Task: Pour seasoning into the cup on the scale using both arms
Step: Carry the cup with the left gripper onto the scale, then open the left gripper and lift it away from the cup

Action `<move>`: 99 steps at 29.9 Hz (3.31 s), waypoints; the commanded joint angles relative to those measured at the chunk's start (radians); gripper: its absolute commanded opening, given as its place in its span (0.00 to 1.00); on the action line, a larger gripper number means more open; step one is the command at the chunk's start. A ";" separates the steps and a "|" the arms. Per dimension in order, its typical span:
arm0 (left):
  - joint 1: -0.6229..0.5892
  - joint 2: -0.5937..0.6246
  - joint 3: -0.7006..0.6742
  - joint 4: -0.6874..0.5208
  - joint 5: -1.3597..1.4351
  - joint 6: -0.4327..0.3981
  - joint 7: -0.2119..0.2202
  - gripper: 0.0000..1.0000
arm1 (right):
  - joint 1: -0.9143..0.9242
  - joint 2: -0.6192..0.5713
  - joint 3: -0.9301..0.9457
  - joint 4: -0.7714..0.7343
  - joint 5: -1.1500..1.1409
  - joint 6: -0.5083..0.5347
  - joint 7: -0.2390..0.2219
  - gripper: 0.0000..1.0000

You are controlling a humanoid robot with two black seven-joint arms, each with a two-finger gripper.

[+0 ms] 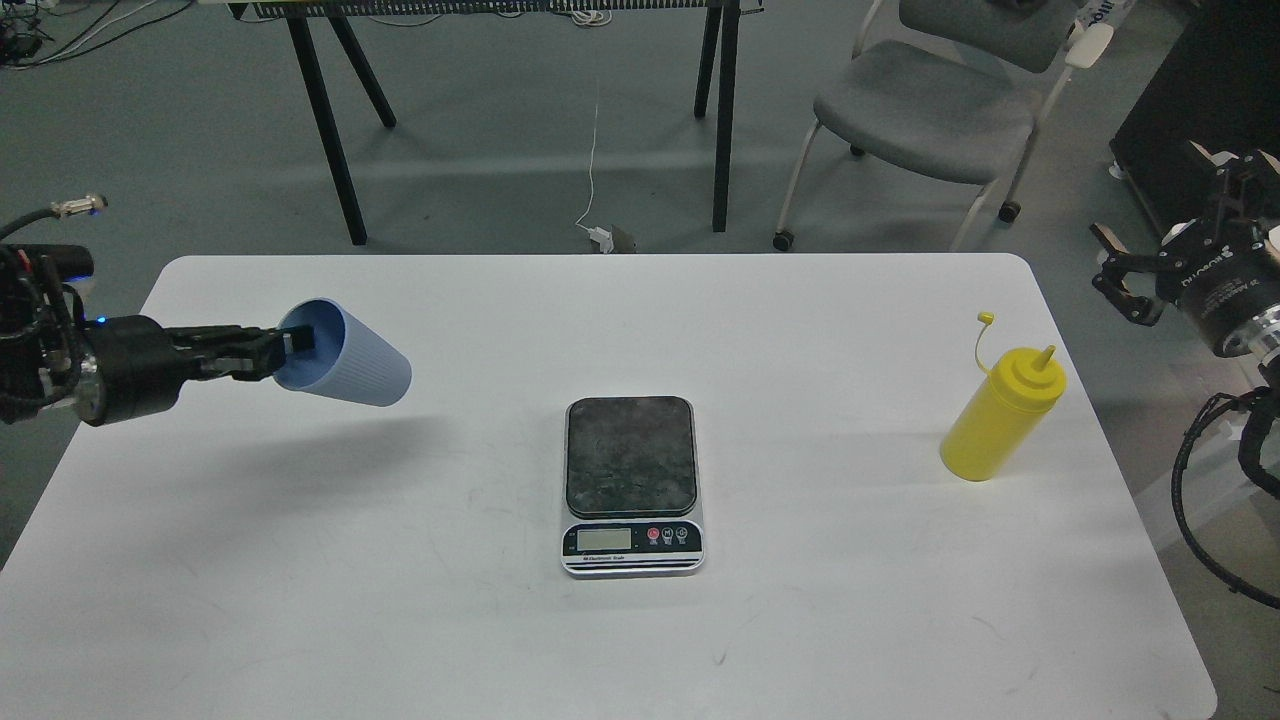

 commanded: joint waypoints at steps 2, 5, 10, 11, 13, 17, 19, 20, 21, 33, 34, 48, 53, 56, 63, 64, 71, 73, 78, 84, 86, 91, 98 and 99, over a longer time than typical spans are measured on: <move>-0.077 -0.138 0.008 0.003 0.050 -0.045 0.000 0.07 | -0.013 -0.003 0.004 0.000 0.000 0.000 0.004 1.00; -0.086 -0.204 0.006 0.008 0.052 -0.065 0.000 0.07 | -0.020 -0.007 0.004 0.000 0.001 0.000 0.014 1.00; -0.121 -0.299 0.034 0.017 0.055 -0.082 0.000 0.08 | -0.030 -0.011 0.004 0.000 0.000 0.000 0.015 1.00; -0.134 -0.316 0.048 0.026 0.057 -0.086 0.000 0.08 | -0.031 -0.011 0.004 0.000 0.001 0.000 0.015 1.00; -0.163 -0.364 0.088 0.048 0.057 -0.088 0.000 0.08 | -0.033 -0.011 0.004 0.000 0.001 0.000 0.015 1.00; -0.223 -0.459 0.175 0.103 0.055 -0.088 0.000 0.08 | -0.033 -0.007 0.004 0.001 0.001 0.000 0.017 1.00; -0.232 -0.518 0.193 0.158 0.055 -0.088 0.000 0.08 | -0.033 -0.006 0.004 0.001 0.000 0.000 0.017 1.00; -0.233 -0.546 0.198 0.189 0.057 -0.088 0.000 0.08 | -0.033 -0.006 0.004 0.001 0.000 0.000 0.017 1.00; -0.238 -0.565 0.203 0.210 0.057 -0.088 0.000 0.08 | -0.033 -0.006 0.004 0.001 0.000 0.000 0.017 1.00; -0.269 -0.717 0.261 0.339 0.057 -0.096 0.000 0.09 | -0.048 -0.007 0.004 0.000 0.001 0.000 0.035 1.00; -0.270 -0.720 0.269 0.350 0.055 -0.096 0.000 0.09 | -0.048 -0.007 0.004 0.000 0.001 0.000 0.037 1.00; -0.278 -0.717 0.279 0.359 0.089 -0.108 0.000 0.12 | -0.048 0.002 0.006 0.001 0.001 0.000 0.038 1.00; -0.280 -0.715 0.278 0.350 0.089 -0.109 0.000 0.15 | -0.048 0.002 0.006 0.001 0.001 0.000 0.038 1.00; -0.281 -0.717 0.276 0.346 0.089 -0.114 0.000 0.20 | -0.048 0.002 0.006 0.001 0.001 0.000 0.038 1.00; -0.295 -0.701 0.260 0.301 0.067 -0.149 0.000 0.36 | -0.056 0.000 0.006 0.003 0.001 0.000 0.038 1.00; -0.299 -0.700 0.256 0.301 0.057 -0.151 0.000 0.37 | -0.056 0.000 0.006 0.003 0.001 0.000 0.038 1.00; -0.362 -0.612 0.154 0.313 -0.219 -0.163 0.000 0.71 | -0.063 -0.003 0.006 0.004 0.001 0.000 0.038 1.00; -0.370 -0.582 0.114 0.327 -0.326 -0.200 0.000 0.75 | -0.063 -0.007 0.006 0.006 0.001 0.000 0.038 1.00; -0.358 -0.523 -0.051 0.427 -0.639 -0.247 0.000 0.80 | -0.066 -0.027 0.020 0.006 0.001 0.000 0.058 1.00; -0.243 -0.505 -0.228 0.647 -1.176 -0.243 0.000 0.80 | -0.071 -0.084 0.050 -0.005 0.012 0.000 0.052 1.00; -0.208 -0.511 -0.231 0.721 -1.297 -0.240 0.000 0.80 | -0.097 -0.106 0.053 -0.002 0.078 0.000 0.044 1.00; -0.094 -0.525 -0.239 0.809 -1.388 -0.249 0.000 0.80 | -0.158 -0.132 0.055 0.009 0.265 0.000 -0.034 1.00; 0.001 -0.577 -0.233 0.945 -1.379 -0.240 0.000 0.80 | -0.221 -0.136 0.056 0.009 0.303 0.000 -0.042 1.00; 0.001 -0.582 -0.231 0.971 -1.376 -0.244 0.000 0.80 | -0.232 -0.138 0.056 0.009 0.322 0.000 -0.043 1.00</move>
